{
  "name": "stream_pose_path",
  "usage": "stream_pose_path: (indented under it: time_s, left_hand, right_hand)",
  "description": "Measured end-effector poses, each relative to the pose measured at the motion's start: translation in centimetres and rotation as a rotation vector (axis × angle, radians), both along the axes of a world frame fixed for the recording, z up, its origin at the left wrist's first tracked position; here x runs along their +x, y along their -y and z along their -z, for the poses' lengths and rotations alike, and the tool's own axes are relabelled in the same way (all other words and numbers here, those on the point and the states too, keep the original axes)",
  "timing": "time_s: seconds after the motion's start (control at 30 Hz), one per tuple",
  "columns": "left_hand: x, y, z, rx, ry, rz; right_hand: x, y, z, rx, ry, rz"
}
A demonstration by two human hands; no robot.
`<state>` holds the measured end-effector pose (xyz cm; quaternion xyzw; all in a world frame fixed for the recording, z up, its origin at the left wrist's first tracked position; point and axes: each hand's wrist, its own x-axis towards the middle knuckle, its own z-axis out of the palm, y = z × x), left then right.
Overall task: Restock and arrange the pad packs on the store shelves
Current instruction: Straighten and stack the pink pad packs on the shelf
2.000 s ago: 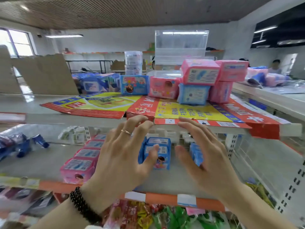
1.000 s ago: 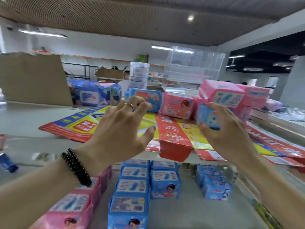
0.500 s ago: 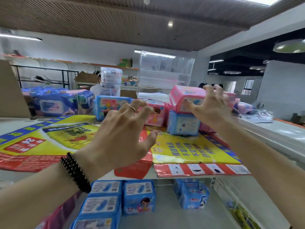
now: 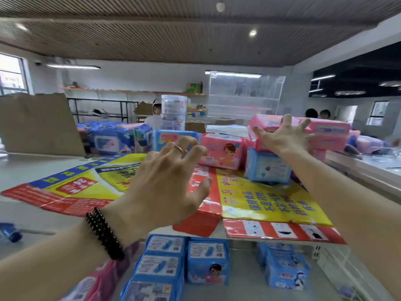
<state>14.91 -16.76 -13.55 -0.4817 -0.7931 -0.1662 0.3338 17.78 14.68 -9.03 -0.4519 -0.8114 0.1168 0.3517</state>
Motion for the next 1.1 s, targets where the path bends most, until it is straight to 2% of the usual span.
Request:
stream_pose_path:
  time_s: [0.27,0.4,0.47,0.57,0.77,0.9,0.97,1.03,1.1]
  left_hand:
    - [0.1,0.7,0.0,0.004,-0.006,-0.012]
    - [0.2,0.9,-0.1,0.025,0.001,0.026]
    - [-0.1,0.8,-0.2,0.053,0.066,0.066]
    - [-0.9,0.2,-0.8,0.140,0.339,0.160]
    - [-4.1,-0.9,-2.9,0.383,0.941,0.236]
    - [-5.1,0.1,-2.8,0.400,1.375,0.289]
    - [-6.0,1.2,-2.1,0.329,1.615,0.438]
    - [-5.9,2.8,-1.6,0.337,1.722,0.619]
    - [-5.6,4.2,-1.5,0.284,1.704,0.727]
  right_hand:
    - [0.8,-0.3,0.6,0.114,-0.110,-0.024]
    - [1.2,-0.1,0.8,0.202,-0.165,-0.101]
    - [1.8,0.7,0.7,0.218,-0.227,-0.181]
    - [3.0,2.5,0.3,0.268,-0.316,-0.348]
    - [4.8,6.5,0.5,0.399,-0.337,-0.730]
    - [5.3,9.9,1.5,0.434,-0.303,-1.045]
    - [5.4,11.5,2.0,0.439,-0.282,-1.175]
    - [5.3,13.1,2.2,0.425,-0.240,-1.292]
    - [5.1,14.4,2.4,0.491,-0.184,-1.342]
